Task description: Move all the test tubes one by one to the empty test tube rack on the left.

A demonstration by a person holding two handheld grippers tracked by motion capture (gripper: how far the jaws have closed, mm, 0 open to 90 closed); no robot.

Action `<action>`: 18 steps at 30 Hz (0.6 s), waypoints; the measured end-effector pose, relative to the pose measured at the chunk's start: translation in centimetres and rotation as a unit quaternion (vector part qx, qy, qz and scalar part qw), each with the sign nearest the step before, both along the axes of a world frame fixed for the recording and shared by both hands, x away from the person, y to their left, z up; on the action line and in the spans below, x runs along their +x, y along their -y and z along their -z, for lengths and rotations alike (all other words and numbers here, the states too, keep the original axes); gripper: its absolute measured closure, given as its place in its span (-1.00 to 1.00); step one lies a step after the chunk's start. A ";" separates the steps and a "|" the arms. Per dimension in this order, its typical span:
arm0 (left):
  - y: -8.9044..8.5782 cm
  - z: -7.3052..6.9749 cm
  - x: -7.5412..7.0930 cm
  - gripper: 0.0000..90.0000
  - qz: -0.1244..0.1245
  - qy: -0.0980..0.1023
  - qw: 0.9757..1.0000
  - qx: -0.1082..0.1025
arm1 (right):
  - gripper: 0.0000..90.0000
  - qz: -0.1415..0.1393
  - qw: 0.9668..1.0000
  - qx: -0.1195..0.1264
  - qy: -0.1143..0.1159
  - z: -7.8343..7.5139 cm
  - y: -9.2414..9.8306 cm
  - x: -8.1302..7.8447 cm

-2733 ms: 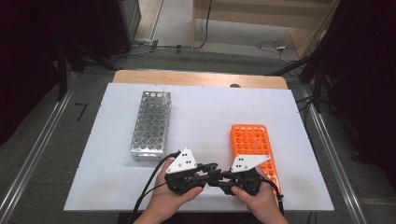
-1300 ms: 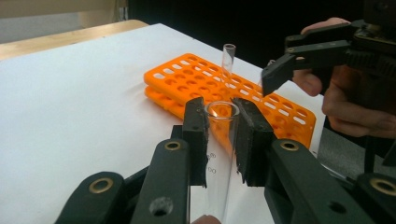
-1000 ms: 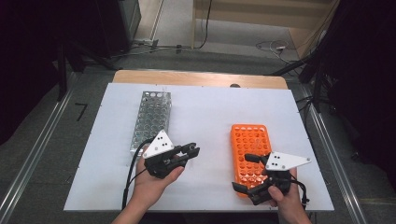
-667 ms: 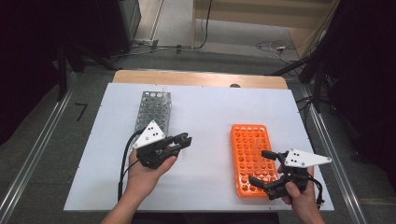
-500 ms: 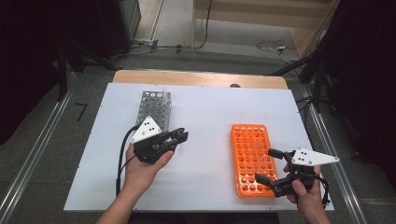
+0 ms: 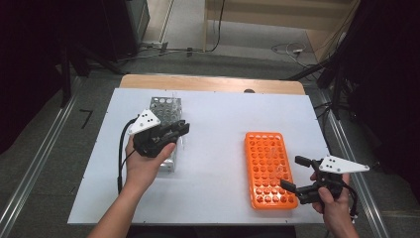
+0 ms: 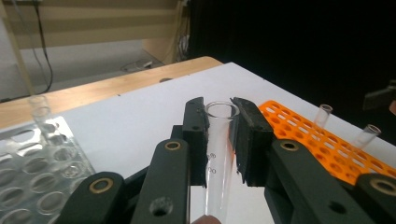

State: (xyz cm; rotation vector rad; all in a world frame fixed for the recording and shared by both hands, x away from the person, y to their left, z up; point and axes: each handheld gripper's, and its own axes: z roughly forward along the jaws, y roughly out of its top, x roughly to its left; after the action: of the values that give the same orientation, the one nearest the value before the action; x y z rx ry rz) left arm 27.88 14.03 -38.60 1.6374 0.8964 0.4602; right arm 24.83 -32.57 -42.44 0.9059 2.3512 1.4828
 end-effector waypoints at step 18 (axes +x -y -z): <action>-1.9 -0.9 4.2 0.68 -0.042 0.004 0.999 -0.009 | -1.00 0.032 0.999 0.006 -0.002 1.1 1.8 0.9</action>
State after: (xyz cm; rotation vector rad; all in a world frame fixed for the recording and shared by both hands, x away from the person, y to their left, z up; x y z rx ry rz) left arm 32.11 15.92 -37.73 1.5837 0.9641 0.5148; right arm 25.78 -34.40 -43.56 0.9783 2.2976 1.4728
